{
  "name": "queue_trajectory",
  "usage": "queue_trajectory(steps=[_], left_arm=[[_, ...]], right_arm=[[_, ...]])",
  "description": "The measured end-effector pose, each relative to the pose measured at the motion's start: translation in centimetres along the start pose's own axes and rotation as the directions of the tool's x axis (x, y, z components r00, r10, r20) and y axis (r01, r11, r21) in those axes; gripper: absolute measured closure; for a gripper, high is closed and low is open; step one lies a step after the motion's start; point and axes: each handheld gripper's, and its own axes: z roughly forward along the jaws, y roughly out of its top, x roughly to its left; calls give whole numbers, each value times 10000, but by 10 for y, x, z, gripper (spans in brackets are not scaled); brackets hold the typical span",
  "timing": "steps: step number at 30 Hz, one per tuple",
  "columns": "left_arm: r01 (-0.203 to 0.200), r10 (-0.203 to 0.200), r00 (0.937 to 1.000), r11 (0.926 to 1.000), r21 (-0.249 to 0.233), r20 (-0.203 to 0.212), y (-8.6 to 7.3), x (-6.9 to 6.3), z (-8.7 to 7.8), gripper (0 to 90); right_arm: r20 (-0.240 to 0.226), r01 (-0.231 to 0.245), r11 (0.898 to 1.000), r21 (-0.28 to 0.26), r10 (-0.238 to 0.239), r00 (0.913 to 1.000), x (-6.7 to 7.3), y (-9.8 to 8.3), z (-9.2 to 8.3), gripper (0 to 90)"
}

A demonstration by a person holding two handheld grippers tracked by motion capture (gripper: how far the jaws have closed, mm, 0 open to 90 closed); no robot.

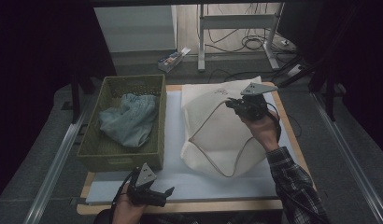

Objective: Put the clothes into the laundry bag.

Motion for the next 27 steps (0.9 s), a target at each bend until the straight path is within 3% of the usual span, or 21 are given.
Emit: queue_trajectory(steps=[9, 14, 21, 27], left_arm=[[9, -8, 9999, 9999, -142, 131, 1, -2, -1, 14], [-89, 91, 9999, 9995, -291, 70, 4, -4, -3, 12], [97, -85, 9996, 9990, -425, 275, 10, -9, -6, 13], [23, -6, 9995, 9985, -538, 308, 18, -14, -13, 14]], right_arm=[[100, 110, 9999, -71, -110, 9999, -2, -9, -2, 836], [89, -106, 9998, -186, 107, 9999, -4, -11, -2, 837], [66, -103, 9997, -235, 104, 9999, -3, -11, -2, 837], [8, -64, 9998, -209, 64, 10000, -3, -12, -2, 837]])
